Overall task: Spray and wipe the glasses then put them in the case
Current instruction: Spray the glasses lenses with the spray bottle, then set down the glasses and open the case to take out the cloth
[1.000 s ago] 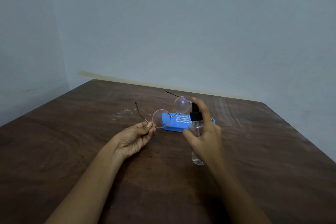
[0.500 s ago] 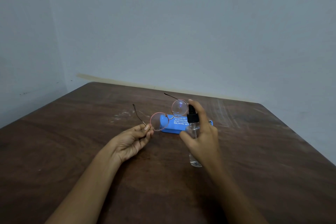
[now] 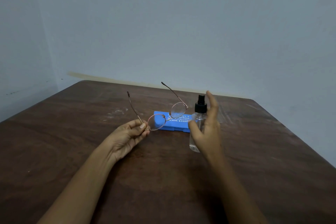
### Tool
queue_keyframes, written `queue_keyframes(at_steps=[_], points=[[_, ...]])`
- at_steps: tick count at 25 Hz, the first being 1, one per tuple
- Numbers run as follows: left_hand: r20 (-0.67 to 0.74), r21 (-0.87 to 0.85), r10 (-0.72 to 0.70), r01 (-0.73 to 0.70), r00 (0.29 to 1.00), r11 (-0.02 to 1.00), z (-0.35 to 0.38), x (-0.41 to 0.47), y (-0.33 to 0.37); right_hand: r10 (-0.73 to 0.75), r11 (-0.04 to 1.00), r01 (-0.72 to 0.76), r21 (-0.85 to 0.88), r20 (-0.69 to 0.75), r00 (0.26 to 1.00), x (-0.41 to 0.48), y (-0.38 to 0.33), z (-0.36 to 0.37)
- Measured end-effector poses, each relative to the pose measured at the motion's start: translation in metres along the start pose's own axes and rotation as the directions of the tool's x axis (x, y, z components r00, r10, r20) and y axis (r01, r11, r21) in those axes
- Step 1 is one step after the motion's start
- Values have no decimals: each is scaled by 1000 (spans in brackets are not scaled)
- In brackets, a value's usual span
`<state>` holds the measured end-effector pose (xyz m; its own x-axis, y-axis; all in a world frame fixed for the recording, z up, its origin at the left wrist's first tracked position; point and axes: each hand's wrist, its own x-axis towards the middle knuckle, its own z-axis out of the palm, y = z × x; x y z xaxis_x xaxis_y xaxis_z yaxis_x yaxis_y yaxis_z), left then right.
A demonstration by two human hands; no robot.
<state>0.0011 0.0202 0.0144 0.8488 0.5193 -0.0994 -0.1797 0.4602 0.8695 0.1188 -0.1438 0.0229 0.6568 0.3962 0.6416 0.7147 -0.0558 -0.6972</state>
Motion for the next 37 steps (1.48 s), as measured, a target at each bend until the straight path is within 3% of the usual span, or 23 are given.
queue_keyframes(at_steps=[6, 15, 22, 33, 35, 37], points=[[41, 215, 175, -180, 984, 960, 5, 1, -7, 47, 989, -27, 145, -132, 990, 12, 19, -16], [198, 448, 389, -437, 899, 780, 14, 6, -19, 118, 993, -118, 9, -191, 974, 10, 53, -66], [190, 598, 464, -477, 865, 644, 10, 9, -25, 130, 990, -138, -25, -215, 968, 5, 61, -66], [189, 658, 515, -497, 836, 566, 11, 7, -23, 216, 974, -225, -24, -207, 954, -1, 60, -65], [189, 658, 522, -502, 831, 561, 12, 6, -23, 231, 970, -241, -7, -266, 936, -3, 57, -63], [185, 657, 534, -508, 825, 557, 13, 5, -23, 114, 981, -166, -104, -386, 916, -5, 49, -64]])
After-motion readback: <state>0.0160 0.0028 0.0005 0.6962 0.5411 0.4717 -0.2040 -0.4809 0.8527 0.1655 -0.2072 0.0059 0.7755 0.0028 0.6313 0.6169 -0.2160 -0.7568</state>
